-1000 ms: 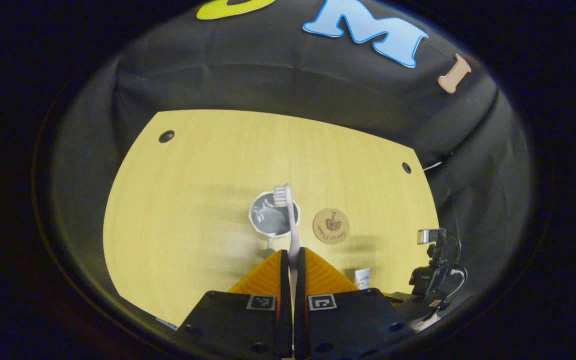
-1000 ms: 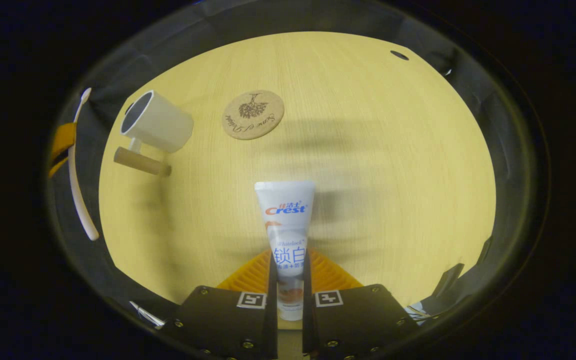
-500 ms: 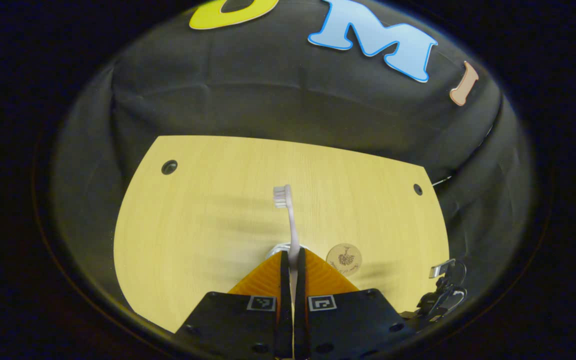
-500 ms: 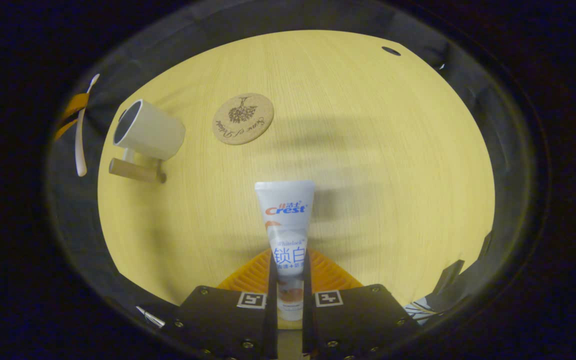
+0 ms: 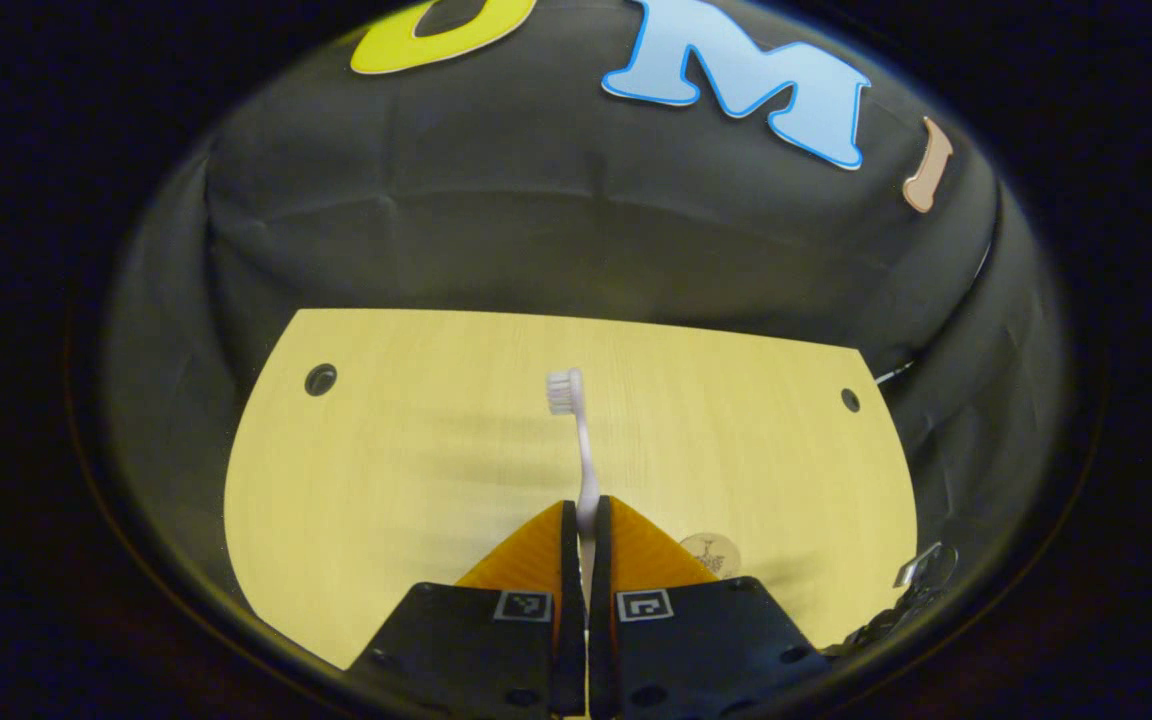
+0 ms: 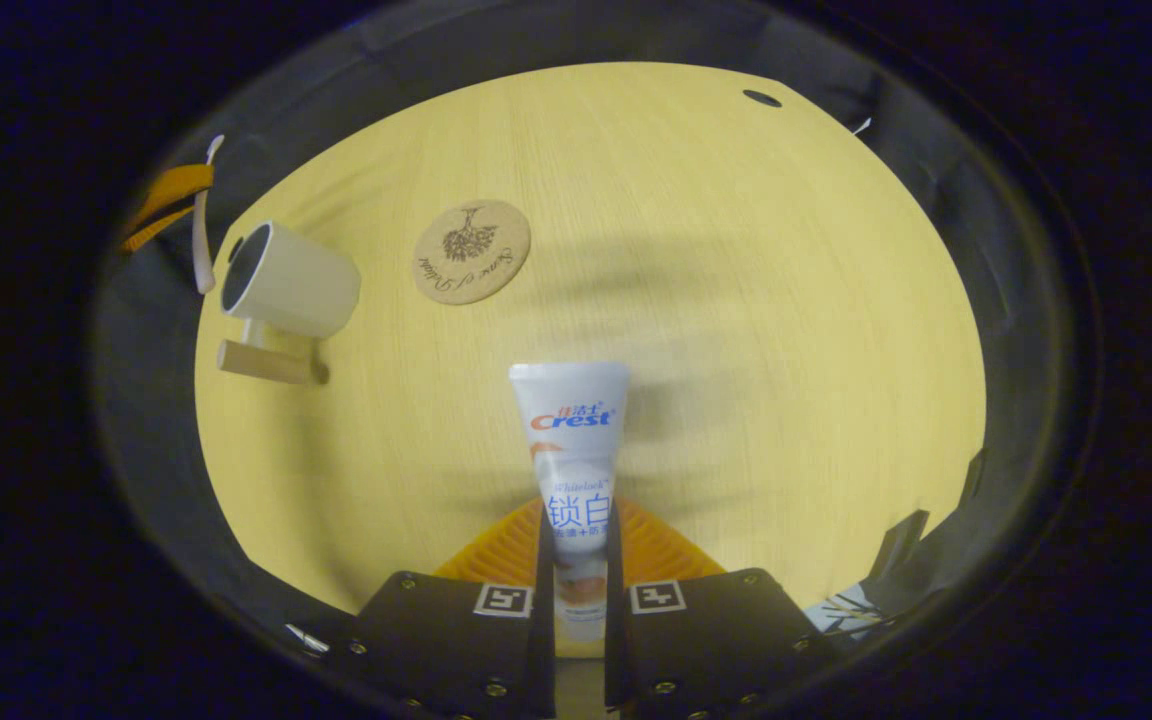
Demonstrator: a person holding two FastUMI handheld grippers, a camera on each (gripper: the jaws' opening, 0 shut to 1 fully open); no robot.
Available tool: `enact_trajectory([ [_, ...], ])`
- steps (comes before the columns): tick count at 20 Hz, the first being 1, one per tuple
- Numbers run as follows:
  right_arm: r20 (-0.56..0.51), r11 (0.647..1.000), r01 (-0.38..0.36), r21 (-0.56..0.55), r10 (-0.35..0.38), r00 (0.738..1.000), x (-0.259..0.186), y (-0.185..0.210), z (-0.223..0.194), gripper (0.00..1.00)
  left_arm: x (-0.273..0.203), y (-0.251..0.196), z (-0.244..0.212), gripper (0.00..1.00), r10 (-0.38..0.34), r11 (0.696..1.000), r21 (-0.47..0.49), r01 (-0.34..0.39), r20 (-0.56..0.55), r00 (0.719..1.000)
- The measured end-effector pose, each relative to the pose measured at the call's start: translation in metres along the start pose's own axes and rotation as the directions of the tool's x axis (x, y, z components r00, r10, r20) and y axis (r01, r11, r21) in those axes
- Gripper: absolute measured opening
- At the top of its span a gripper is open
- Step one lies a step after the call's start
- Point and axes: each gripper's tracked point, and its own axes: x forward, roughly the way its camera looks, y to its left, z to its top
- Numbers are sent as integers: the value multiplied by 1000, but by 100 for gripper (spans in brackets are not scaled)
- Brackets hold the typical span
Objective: Put the toothbrush and toothpaste on the desktop into the cup, then pick up the cup and place it on the coaster on the desktop.
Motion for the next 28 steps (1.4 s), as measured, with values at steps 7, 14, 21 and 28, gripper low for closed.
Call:
enact_trajectory([
  [7, 7, 999, -5, 39, 4, 1000, -3, -1, 6, 21, 23, 8, -19, 10, 20, 1000, 24, -20, 16, 1000],
  [14, 34, 999, -29, 40, 28, 999, -13, 7, 17, 21, 28, 15, -31, 17, 40, 999, 20, -40, 16, 999],
  [21, 99, 997, -70, 17, 68, 993, -34, 30, 48, 21, 17, 19, -41, 21, 56, 997, 47, -57, 22, 998],
  [28, 198, 991, -130, -17, 130, 971, -65, 68, 95, 21, 0, 21, -48, 48, 50, 998, 27, -51, 36, 998],
])
